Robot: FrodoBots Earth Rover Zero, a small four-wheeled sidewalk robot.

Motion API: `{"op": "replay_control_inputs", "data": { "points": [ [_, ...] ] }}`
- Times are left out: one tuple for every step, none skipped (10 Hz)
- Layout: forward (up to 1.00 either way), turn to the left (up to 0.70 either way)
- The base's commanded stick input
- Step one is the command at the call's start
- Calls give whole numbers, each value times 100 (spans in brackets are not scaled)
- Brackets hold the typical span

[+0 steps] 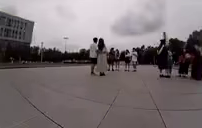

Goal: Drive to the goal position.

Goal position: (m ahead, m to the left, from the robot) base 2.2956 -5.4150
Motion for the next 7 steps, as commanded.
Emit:
{"op": "replay_control_inputs", "data": {
  "points": [
    [0,0],
    [0,-3],
    [0,-60],
    [0,-60],
    [0,-60],
    [0,-60],
    [0,-60]
  ]
}}
